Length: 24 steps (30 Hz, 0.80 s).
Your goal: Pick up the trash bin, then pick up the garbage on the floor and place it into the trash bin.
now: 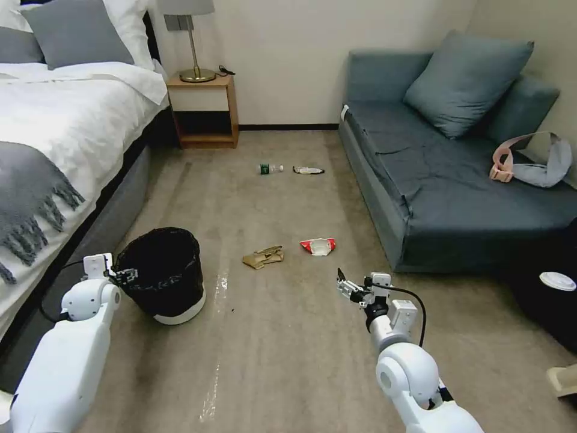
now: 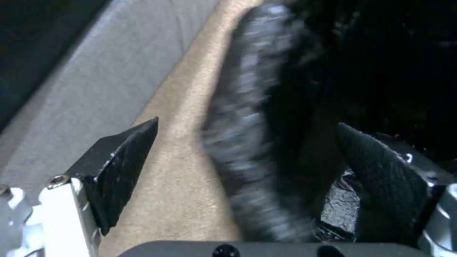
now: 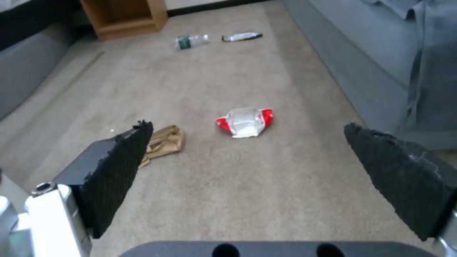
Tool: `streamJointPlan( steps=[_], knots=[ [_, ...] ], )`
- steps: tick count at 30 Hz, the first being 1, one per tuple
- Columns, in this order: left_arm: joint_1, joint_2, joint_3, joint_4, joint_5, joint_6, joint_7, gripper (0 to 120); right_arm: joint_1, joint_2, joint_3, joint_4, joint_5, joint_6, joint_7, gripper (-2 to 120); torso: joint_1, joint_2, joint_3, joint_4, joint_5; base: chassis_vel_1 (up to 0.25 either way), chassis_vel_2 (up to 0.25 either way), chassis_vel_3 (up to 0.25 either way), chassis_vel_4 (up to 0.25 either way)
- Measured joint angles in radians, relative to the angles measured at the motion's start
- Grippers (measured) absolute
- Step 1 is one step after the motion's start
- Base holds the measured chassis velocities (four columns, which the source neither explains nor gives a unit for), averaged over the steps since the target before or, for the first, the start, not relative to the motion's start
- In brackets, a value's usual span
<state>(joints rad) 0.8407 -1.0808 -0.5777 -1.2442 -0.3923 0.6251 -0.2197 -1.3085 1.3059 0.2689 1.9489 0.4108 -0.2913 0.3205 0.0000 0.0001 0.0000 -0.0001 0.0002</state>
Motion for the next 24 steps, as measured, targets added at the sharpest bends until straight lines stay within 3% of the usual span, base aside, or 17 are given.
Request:
streamJointPlan(
  steps=[3, 7, 17, 18, 24],
  knots=[
    [-0.013, -0.006, 0.005, 0.026, 0.014, -0.003, 0.011, 94, 0.003, 0.003, -0.002, -0.003, 0.0, 0.0, 0.0, 100, 0.0, 0.0, 0.0, 0.0, -0.0002, 0.0, 0.0, 0.0, 0.0],
    [-0.02, -0.012, 0.006, 0.047, 0.021, -0.008, 0.016, 77, 0.007, 0.005, -0.008, -0.007, 0.001, 0.0, 0.0, 100, 0.0, 0.0, 0.0, 0.0003, 0.0005, 0.0, 0.0, 0.0, 0.0],
    [-0.005, -0.015, -0.008, 0.051, 0.022, -0.041, 0.034, 44, 0.024, 0.005, -0.02, -0.027, 0.008, -0.003, 0.001, 100, 0.0, 0.0, 0.0, 0.0004, 0.0006, 0.0, 0.0, 0.0, 0.0],
    [0.001, -0.015, -0.012, 0.046, 0.022, -0.049, 0.039, 37, 0.027, 0.006, -0.022, -0.031, 0.01, -0.003, 0.001, 100, 0.0, 0.0, 0.0, 0.0004, 0.0004, 0.0, 0.0, 0.0, 0.0],
    [0.044, -0.021, -0.032, -0.023, 0.009, -0.06, 0.045, 22, 0.036, 0.011, -0.033, -0.044, 0.018, -0.004, 0.002, 100, 0.0, 0.0, 0.0, 0.0002, -0.0004, 0.0, 0.0, 0.0, 0.0]
  ],
)
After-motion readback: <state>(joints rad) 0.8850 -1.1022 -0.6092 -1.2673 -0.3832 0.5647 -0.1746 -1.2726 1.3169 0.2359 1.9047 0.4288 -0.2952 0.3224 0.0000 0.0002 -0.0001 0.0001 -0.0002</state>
